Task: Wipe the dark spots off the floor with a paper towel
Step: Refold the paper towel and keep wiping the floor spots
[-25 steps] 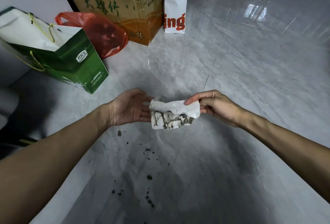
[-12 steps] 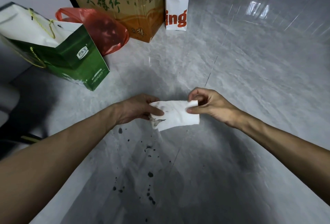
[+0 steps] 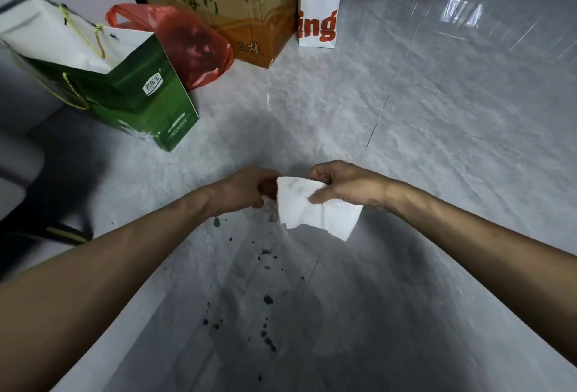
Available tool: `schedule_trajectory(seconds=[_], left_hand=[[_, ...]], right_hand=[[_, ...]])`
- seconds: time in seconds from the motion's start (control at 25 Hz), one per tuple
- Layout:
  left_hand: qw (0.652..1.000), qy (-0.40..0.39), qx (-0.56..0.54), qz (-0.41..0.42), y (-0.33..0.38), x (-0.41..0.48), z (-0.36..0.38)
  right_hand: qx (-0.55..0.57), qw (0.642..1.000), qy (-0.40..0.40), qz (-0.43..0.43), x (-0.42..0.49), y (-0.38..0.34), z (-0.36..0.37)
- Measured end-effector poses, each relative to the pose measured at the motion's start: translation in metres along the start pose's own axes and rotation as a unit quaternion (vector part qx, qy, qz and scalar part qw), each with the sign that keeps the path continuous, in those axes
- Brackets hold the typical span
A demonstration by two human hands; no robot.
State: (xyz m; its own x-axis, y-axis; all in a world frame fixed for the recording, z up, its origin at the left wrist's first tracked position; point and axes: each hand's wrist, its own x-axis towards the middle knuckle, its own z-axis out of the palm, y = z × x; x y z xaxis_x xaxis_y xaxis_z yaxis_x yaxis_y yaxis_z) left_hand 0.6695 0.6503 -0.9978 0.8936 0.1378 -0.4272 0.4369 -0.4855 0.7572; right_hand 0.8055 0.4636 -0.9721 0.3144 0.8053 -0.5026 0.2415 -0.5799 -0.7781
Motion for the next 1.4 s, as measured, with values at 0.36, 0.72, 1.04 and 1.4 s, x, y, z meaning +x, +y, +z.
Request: schedule_trajectory(seconds=[0.36, 0.72, 1.04, 1.4], left_hand=[[0.983, 0.111, -0.148, 0.004, 0.015, 0.01, 0.012], [0.944, -0.034, -0.328, -0.026, 0.006, 0.009, 0.002], [0.986, 0.124, -0.057, -0.092, -0.015, 0.011, 0.025], [0.981, 0.158, 0.03, -0.111, -0.021, 0.001, 0.027]], right_hand=[[0.092, 0.992, 0.09, 0.005, 0.004, 0.012, 0.006], [0.23, 0.972, 0.021, -0.04, -0.007, 0.029, 0.005], [-0.227, 0.948, 0.201, -0.094, 0.001, 0.052, 0.036], [-0.368, 0.899, 0.239, 0.017, -0.007, 0.135, 0.092]])
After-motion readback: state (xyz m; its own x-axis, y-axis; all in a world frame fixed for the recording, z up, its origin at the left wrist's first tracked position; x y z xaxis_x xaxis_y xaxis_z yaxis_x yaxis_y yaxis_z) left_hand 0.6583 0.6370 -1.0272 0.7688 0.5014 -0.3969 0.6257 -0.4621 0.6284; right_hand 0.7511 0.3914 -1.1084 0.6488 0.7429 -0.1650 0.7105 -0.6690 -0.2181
